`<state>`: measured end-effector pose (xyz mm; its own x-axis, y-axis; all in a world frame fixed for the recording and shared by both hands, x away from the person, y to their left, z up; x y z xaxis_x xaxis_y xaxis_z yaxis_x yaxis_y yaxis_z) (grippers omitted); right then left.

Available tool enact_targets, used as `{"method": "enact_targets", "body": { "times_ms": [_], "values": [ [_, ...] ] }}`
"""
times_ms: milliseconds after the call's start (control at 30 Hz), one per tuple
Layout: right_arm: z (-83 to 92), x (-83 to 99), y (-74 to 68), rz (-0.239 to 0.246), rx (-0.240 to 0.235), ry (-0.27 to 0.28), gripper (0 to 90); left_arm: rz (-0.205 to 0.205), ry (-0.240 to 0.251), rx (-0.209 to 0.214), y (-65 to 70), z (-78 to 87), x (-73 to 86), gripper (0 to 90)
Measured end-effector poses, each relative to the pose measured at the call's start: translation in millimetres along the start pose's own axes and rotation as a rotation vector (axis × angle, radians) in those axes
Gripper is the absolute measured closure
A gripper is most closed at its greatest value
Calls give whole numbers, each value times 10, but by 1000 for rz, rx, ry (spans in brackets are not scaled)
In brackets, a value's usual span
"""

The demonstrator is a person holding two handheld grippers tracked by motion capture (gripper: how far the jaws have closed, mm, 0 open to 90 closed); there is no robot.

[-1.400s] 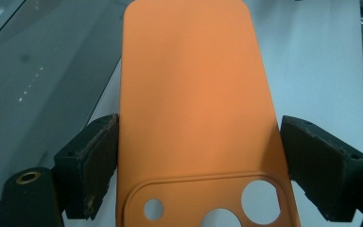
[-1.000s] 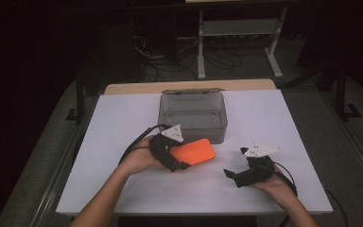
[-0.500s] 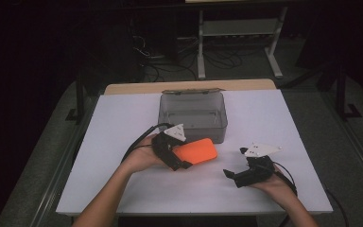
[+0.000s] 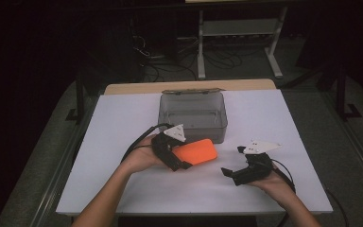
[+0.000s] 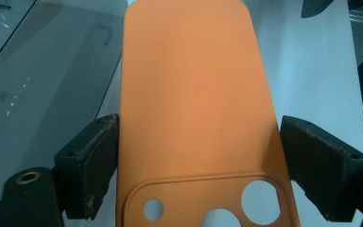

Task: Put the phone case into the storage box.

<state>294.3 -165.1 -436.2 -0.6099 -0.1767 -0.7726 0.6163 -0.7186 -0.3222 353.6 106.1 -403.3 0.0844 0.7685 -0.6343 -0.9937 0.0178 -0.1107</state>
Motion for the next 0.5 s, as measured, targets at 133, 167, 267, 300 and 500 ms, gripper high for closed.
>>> {"method": "enact_targets", "body": {
  "times_ms": [133,167,267,300,500],
  "values": [
    [-9,-7,-19,11,5,-4,0,1,2,0,-4,1,-1,152],
    [-20,-16,-45,20,2,-11,0,1,3,0,-4,3,-3,152],
    [-39,-44,-75,36,-5,-23,0,1,3,-3,-1,4,-7,152],
    [-46,-54,-80,34,-10,-27,0,1,4,-2,2,5,-9,152],
    [-70,-118,-100,30,-20,-20,0,2,2,-2,0,9,-4,152]
  ]
}}
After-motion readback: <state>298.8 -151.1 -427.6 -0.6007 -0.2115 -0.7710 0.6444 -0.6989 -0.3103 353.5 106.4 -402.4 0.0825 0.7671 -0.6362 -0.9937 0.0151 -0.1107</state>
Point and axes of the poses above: each handheld gripper's, and its own axes: z roughly backward along the jaws, x roughly out of its underside, y roughly to its right, the point moved 2 cm from there along -z, roughly forward along the jaws, and after that the axes turned 15 degrees about -z, right-handed, at the moved point
